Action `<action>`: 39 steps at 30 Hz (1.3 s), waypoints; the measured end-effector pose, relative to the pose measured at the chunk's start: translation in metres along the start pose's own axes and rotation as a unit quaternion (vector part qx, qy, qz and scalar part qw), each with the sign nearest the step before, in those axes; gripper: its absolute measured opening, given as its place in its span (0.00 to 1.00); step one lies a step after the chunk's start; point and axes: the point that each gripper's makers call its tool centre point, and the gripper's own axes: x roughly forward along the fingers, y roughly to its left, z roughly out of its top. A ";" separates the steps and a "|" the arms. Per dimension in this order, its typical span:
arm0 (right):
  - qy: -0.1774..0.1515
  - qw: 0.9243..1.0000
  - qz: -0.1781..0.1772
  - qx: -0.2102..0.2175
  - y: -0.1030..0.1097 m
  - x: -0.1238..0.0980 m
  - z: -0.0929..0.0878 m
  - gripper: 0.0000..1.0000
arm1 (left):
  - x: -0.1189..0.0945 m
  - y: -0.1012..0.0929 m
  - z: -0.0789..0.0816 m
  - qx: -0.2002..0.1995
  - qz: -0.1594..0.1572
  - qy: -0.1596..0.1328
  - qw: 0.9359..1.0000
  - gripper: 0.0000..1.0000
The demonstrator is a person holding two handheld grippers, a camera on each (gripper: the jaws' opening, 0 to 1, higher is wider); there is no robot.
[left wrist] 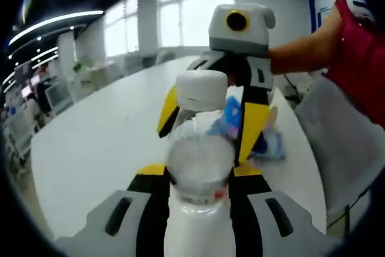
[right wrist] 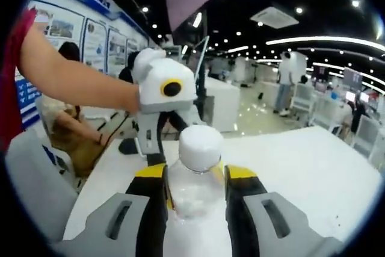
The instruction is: Arrange the tabletop items into an orderly group along one side of the table until the central work area is clear of visible clutter.
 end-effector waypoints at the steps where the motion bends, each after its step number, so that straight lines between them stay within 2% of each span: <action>1: 0.001 1.000 -0.002 -0.002 -0.002 0.002 -0.002 0.35 | 0.000 0.001 -0.001 -0.001 -0.001 0.000 1.000 0.35; 4: 0.003 1.000 -0.005 0.001 -0.006 0.006 -0.005 0.34 | 0.003 0.005 -0.005 -0.002 -0.007 0.002 1.000 0.35; 9: 0.012 1.000 -0.011 0.015 -0.012 0.010 -0.016 0.34 | 0.008 0.009 -0.013 0.008 -0.021 0.021 1.000 0.35; 19: 0.014 0.999 -0.025 0.035 -0.017 0.016 -0.024 0.33 | 0.010 0.014 -0.023 0.020 -0.047 0.040 0.998 0.35; 25: 0.013 0.999 -0.026 0.038 -0.014 0.018 -0.022 0.33 | 0.009 0.012 -0.026 0.014 -0.058 0.036 0.998 0.36; 34: 0.011 0.998 -0.049 0.046 -0.017 0.022 -0.022 0.33 | 0.004 0.015 -0.030 0.002 -0.054 0.048 0.997 0.36; 39: 0.010 0.998 -0.050 0.046 -0.016 0.023 -0.022 0.33 | 0.002 0.013 -0.032 -0.006 -0.044 0.061 0.997 0.37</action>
